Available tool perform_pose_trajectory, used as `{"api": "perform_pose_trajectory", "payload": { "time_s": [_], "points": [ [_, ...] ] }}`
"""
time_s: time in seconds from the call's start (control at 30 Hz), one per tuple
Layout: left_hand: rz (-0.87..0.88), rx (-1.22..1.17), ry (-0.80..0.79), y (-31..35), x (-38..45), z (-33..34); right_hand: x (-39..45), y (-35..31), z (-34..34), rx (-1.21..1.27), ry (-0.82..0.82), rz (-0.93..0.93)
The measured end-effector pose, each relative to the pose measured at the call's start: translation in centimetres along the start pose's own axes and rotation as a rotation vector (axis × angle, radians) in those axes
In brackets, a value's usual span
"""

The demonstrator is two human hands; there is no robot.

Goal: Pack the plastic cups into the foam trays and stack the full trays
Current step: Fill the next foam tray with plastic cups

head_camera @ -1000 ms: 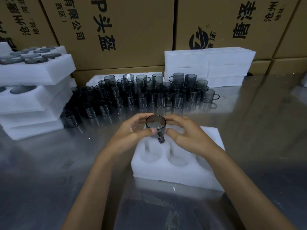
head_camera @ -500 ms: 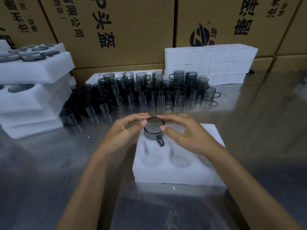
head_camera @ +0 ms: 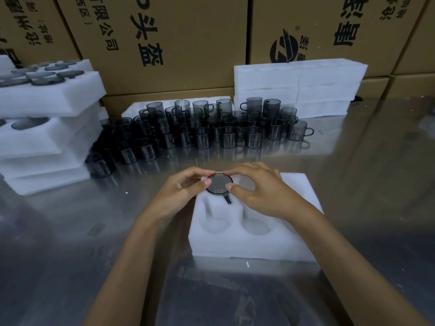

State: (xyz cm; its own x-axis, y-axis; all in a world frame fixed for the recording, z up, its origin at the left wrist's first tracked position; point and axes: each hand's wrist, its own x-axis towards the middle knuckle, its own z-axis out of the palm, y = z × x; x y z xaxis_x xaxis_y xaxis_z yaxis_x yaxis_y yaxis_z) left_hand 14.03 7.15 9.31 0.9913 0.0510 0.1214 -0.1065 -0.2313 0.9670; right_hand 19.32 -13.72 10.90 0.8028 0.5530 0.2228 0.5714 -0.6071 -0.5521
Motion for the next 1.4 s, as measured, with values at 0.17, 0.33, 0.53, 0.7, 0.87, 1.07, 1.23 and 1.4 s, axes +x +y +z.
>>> {"api": "perform_pose_trajectory", "payload": {
  "time_s": [0.17,0.33,0.53,0.7,0.87,1.07,1.23,1.4],
  "points": [
    [-0.002,-0.117,0.038,-0.3,0.3,0.5,0.3,0.3,0.2,0.009,0.000,-0.009],
    [-0.003,-0.191,0.210,-0.5,0.8,1.2,1.0,0.4,0.1,0.172,-0.006,-0.067],
    [0.028,-0.147,0.443,-1.1,2.5,2.5,4.7,0.1,-0.7,0.376,0.014,-0.024],
    [-0.064,-0.269,0.525,-2.0,6.0,1.3,10.6,3.5,-5.6,0.279,0.245,0.148],
    [-0.016,-0.202,0.614,-3.1,10.7,0.8,18.4,6.9,-9.8,-0.037,0.333,0.244],
    [0.013,-0.091,0.618,-4.3,13.5,0.4,25.0,10.5,-10.5,-0.299,0.293,0.323],
    [0.014,-0.068,0.581,-4.0,13.4,0.6,26.2,14.3,-9.4,-0.375,0.098,0.407],
    [0.029,-0.056,0.567,-3.9,13.2,0.3,25.2,14.4,-9.2,-0.341,0.132,0.366]
  ]
}}
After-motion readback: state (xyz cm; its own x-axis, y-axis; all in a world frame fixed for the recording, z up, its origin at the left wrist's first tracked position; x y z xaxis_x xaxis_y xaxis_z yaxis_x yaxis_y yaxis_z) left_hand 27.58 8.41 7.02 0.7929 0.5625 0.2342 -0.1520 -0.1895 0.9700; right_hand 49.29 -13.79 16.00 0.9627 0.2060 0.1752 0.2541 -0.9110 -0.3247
